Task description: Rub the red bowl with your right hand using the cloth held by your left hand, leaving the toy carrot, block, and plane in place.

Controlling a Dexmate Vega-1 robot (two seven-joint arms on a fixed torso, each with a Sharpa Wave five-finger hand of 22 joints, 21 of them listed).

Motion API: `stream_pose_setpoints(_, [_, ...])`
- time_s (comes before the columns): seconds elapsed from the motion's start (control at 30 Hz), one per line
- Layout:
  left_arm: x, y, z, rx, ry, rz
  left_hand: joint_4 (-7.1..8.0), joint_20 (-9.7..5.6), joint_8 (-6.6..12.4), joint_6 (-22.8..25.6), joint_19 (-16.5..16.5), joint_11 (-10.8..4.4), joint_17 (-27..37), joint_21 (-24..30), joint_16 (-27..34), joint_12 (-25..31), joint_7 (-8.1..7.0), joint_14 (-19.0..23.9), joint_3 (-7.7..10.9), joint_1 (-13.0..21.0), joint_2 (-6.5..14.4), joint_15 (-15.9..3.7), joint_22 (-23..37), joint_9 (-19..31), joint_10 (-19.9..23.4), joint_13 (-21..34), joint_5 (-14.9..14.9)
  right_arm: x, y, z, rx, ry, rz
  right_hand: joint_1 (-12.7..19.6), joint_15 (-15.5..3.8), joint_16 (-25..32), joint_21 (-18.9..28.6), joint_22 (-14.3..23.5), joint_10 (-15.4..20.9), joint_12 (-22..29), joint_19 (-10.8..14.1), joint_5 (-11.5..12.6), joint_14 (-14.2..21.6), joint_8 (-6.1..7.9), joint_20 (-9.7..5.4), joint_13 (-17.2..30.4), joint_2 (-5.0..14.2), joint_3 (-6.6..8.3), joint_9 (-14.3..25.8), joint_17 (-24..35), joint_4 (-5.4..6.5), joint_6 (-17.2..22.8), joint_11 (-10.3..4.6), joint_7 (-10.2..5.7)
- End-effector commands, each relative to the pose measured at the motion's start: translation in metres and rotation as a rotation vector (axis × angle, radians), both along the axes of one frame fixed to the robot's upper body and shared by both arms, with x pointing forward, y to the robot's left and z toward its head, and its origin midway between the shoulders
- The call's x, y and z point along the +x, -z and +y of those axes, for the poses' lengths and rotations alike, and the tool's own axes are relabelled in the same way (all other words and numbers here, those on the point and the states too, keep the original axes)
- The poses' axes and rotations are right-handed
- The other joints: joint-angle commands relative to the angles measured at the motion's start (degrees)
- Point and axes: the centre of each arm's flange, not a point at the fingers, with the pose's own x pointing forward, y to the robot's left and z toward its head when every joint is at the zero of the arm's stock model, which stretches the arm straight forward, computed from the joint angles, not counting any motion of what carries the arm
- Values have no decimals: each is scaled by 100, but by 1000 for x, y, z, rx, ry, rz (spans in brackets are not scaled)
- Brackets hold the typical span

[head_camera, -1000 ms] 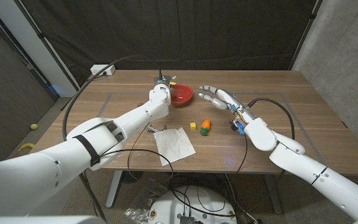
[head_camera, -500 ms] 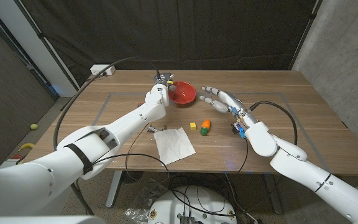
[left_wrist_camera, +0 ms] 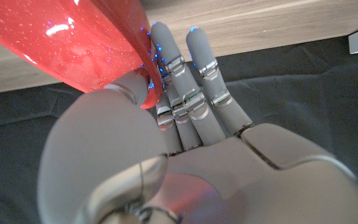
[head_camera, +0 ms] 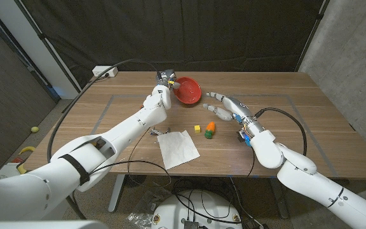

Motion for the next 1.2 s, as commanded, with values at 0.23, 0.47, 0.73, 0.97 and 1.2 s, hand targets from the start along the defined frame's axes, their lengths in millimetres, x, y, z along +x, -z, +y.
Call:
stream_pose_setpoints(0.23, [-7, -8, 11, -135, 129, -77, 2, -401, 46, 494, 8, 18, 50, 80, 50, 101, 427, -5, -24, 387, 345, -3, 8, 87, 52, 86, 31, -23, 33, 42, -169, 46, 34, 406, -111, -27, 78, 6, -61, -45, 105, 52, 79, 8, -82, 12, 22, 120, 35, 3, -166, -76, -32, 41])
stream_pose_setpoints(0.47, [-8, -14, 12, -157, 162, -100, 7, -401, 50, 497, 13, 15, 75, 97, 75, 129, 426, -2, -25, 391, 336, 2, 7, 137, 32, 135, 35, -29, 38, 57, -212, 56, 27, 566, -125, -35, 93, 0, -56, -55, 146, 63, 109, 22, -87, 12, -62, 125, 36, -1, -199, -83, -76, 68])
stream_pose_setpoints(0.73, [-9, -17, 14, -188, 195, -109, 12, -403, 56, 505, 17, 9, 94, 110, 93, 156, 419, -2, -24, 394, 331, 5, 7, 179, 31, 175, 37, -34, 42, 74, -262, 81, 10, 555, -149, -38, 97, -5, -34, -56, 163, 64, 129, 30, -58, 14, -255, 25, 36, 6, -166, -79, -89, 88])
stream_pose_setpoints(0.97, [-9, -20, 17, -203, 213, -105, 15, -403, 57, 502, 19, 7, 108, 120, 106, 174, 417, -4, -21, 396, 326, 4, 6, 212, 24, 206, 38, -35, 51, 89, -303, 85, 18, 614, -177, -46, 105, -8, -34, -63, 190, 89, 135, 42, 0, 15, -359, -14, 37, 5, -169, -62, -129, 77])
stream_pose_setpoints(1.2, [-11, -22, 17, -206, 229, -112, 30, -398, 61, 510, 22, -16, 123, 133, 114, 203, 402, -16, -19, 386, 322, 7, 5, 254, 33, 244, 37, -35, 58, 101, -352, 111, 31, 762, -212, -78, 109, -11, -158, -118, 205, 136, 72, 31, 34, 17, -433, -25, 38, 4, -176, -109, -155, 46])
